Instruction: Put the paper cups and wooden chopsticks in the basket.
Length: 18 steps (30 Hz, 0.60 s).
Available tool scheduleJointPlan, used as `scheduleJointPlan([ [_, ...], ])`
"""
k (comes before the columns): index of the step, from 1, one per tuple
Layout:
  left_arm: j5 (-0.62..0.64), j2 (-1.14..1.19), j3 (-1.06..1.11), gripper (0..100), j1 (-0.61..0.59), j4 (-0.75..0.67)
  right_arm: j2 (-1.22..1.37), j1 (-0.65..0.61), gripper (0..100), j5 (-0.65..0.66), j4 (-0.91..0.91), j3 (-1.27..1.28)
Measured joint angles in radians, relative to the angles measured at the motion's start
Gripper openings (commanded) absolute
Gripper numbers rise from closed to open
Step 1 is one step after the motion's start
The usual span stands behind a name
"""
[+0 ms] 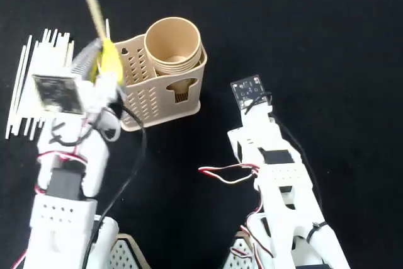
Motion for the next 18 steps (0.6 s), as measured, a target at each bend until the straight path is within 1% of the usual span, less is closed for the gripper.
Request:
scheduleJointPlan([
  [2, -0.006, 0.006, 0.021, 3, 0.018, -0.012, 0.000, 0.000, 1.5, 0.000, 0.000, 0.000],
  [10, 0.000, 0.084, 0.031, 4, 0.026, -0.021, 0.000, 0.000, 1.5, 0.000, 0.000, 0.000],
  [15, 0.000, 0.124, 0.031, 14, 0.026, -0.021, 0.000, 0.000, 1.5, 0.000, 0.000, 0.000],
  [16, 0.011, 0.124, 0.031, 14, 0.026, -0.021, 0.000, 0.000, 1.5, 0.000, 0.000, 0.000],
  [18, 0.071, 0.124, 0.031, 15, 0.026, -0.021, 0.000, 0.000, 1.5, 0.000, 0.000, 0.000],
])
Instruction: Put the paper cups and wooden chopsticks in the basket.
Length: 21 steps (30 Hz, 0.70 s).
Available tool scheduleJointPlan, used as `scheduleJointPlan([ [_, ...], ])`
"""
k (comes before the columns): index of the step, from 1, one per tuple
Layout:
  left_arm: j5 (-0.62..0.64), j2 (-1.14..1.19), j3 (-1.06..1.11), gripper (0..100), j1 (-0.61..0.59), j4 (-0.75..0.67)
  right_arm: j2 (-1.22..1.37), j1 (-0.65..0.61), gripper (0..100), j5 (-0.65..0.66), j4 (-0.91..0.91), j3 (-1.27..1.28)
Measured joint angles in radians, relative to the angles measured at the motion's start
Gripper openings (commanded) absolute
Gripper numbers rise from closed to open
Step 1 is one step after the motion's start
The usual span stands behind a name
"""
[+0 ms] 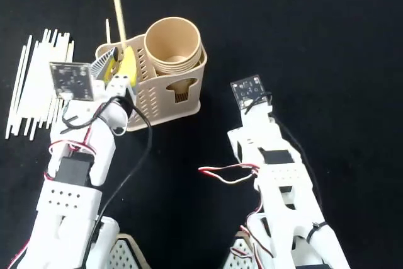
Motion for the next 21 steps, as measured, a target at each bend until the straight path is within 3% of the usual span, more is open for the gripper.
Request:
scheduleJointPlan([
  [4, 0.069, 0.000, 0.000, 15, -0.035, 0.000, 0.000, 0.000, 1.5, 0.000, 0.000, 0.000],
  [12, 0.081, 0.000, -0.020, 14, -0.089, 0.012, 0.000, 0.000, 1.5, 0.000, 0.000, 0.000],
  [21, 0.206, 0.009, -0.358, 15, -0.327, 0.411, 0.000, 0.000, 1.5, 0.000, 0.000, 0.000],
])
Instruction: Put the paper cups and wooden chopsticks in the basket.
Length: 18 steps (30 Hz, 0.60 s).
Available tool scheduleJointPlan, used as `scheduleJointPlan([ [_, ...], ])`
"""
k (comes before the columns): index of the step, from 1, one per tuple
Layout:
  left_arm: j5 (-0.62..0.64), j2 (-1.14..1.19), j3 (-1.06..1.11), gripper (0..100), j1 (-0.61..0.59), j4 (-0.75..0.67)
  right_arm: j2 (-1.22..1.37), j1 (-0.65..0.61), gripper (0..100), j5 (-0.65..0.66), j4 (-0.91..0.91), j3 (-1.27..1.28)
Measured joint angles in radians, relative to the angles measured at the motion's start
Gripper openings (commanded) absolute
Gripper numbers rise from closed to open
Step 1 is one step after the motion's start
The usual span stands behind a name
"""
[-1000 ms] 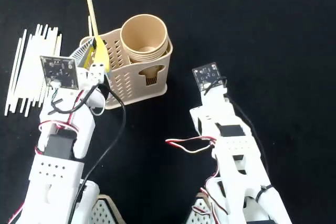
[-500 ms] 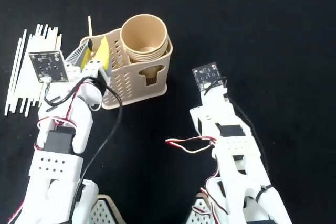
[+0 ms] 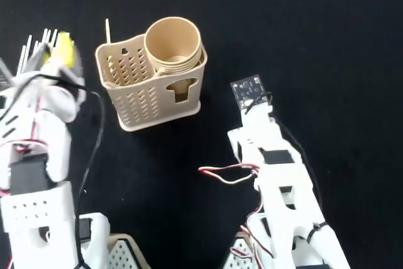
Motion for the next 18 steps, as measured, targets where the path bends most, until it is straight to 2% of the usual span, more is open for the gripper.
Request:
scheduleJointPlan([
  [4, 0.023, 0.028, -0.075, 15, -0.052, 0.104, 0.000, 0.000, 1.5, 0.000, 0.000, 0.000],
  [8, 0.023, 0.143, -0.106, 15, -0.060, 0.146, 0.000, 0.000, 1.5, 0.000, 0.000, 0.000],
  [13, 0.023, 0.428, -0.222, 15, -0.058, 0.204, 0.000, 0.000, 1.5, 0.000, 0.000, 0.000],
  [18, 0.023, 0.793, -0.470, 15, -0.058, 0.315, 0.000, 0.000, 1.5, 0.000, 0.000, 0.000],
])
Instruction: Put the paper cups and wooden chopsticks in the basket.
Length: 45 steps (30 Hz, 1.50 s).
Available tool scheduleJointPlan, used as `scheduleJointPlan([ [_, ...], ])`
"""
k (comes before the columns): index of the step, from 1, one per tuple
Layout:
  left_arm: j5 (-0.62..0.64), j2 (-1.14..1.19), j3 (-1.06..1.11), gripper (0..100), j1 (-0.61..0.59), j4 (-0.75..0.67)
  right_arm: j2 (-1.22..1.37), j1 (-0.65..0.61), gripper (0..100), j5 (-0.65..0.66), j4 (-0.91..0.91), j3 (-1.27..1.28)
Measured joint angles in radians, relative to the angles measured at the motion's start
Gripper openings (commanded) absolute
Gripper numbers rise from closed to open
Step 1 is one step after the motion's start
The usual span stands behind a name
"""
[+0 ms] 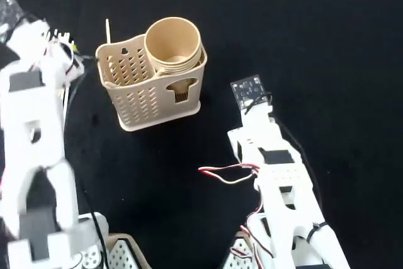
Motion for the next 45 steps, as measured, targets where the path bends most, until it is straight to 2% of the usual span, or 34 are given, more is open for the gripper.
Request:
scheduleJointPlan([
  [7, -0.002, 0.439, -0.413, 15, 0.002, 0.157, 0.000, 0.000, 1.5, 0.000, 0.000, 0.000],
  [12, -0.109, 0.690, -0.663, 16, 0.061, 0.242, 0.000, 0.000, 1.5, 0.000, 0.000, 0.000],
  [16, -0.129, 0.856, -0.859, 21, 0.078, 0.304, 0.000, 0.000, 1.5, 0.000, 0.000, 0.000],
  [27, -0.132, 1.258, -1.238, 21, 0.092, 0.324, 0.000, 0.000, 1.5, 0.000, 0.000, 0.000],
  [30, -0.109, 1.332, -1.298, 19, 0.097, 0.324, 0.000, 0.000, 1.5, 0.000, 0.000, 0.000],
  [35, -0.066, 1.384, -1.355, 2, 0.095, 0.336, 0.000, 0.000, 1.5, 0.000, 0.000, 0.000],
  [39, -0.086, 1.386, -1.402, 3, 0.095, 0.396, 0.000, 0.000, 1.5, 0.000, 0.000, 0.000],
  [45, -0.153, 1.396, -1.568, 3, 0.097, 0.572, 0.000, 0.000, 1.5, 0.000, 0.000, 0.000],
])
